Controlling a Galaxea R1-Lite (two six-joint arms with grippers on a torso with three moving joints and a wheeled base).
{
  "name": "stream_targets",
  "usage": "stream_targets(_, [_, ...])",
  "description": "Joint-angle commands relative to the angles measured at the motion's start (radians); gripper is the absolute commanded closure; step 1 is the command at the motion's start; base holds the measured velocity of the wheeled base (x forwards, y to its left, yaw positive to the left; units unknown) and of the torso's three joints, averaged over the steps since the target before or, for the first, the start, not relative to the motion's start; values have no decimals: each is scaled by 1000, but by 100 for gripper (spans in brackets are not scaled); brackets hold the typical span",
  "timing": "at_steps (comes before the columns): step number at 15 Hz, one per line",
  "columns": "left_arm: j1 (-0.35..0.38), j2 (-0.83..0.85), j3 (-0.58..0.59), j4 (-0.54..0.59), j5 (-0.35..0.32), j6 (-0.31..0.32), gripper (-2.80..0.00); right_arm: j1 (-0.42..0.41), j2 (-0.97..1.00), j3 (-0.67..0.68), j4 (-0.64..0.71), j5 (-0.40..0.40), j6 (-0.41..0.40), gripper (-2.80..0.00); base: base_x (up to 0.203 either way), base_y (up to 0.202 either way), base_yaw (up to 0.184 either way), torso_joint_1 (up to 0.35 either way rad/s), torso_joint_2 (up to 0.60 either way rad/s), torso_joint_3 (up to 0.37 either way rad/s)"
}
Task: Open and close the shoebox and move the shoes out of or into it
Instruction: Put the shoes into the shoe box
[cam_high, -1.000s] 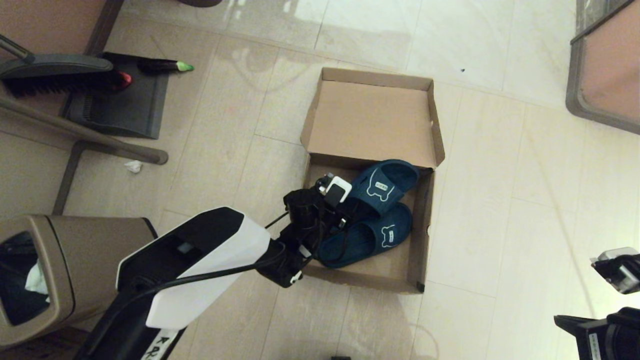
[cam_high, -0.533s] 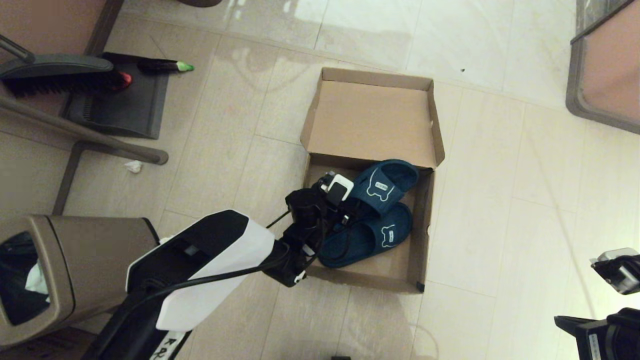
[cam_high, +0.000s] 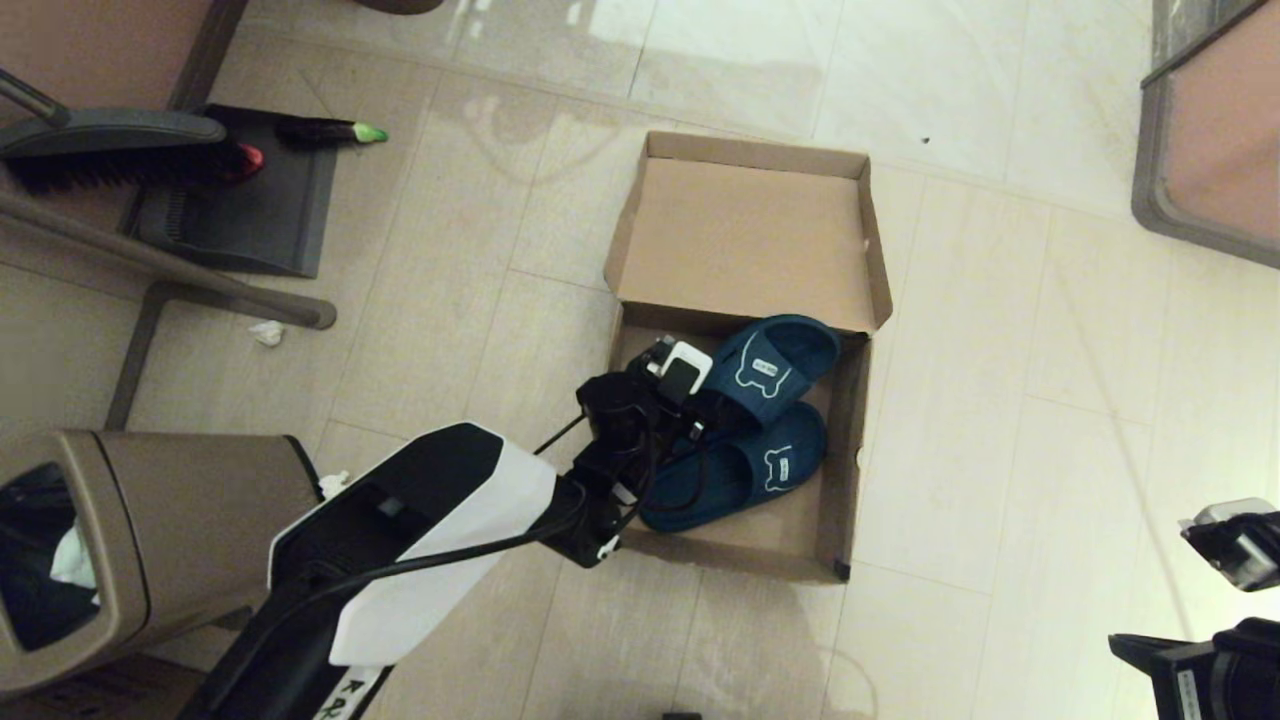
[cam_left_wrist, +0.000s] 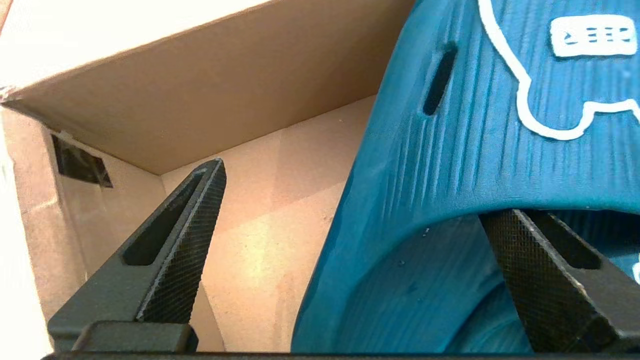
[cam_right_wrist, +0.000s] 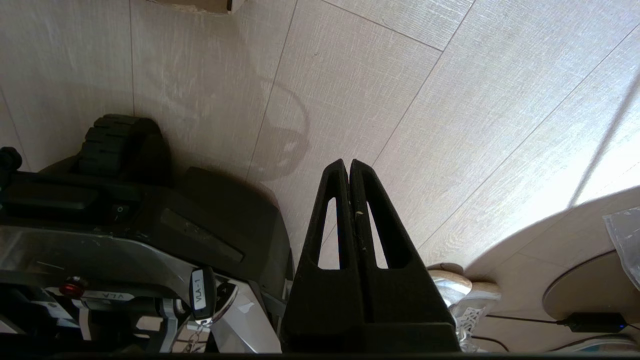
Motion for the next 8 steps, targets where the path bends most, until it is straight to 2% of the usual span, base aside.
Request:
stream_targets(1, [-1, 22, -13, -11, 1, 2, -280, 1, 1, -1, 0, -1, 1, 0, 0, 0, 0, 0, 0, 0])
stream_targets(2, [-1, 25, -25, -10, 1, 2, 0, 1, 1, 0, 0, -2, 1, 0, 0, 0, 0, 0, 0, 0])
stream_targets(8, [-6, 23, -36, -3, -2, -4, 0, 1, 1, -1, 0, -1, 0, 0, 0, 0, 0, 0, 0, 0])
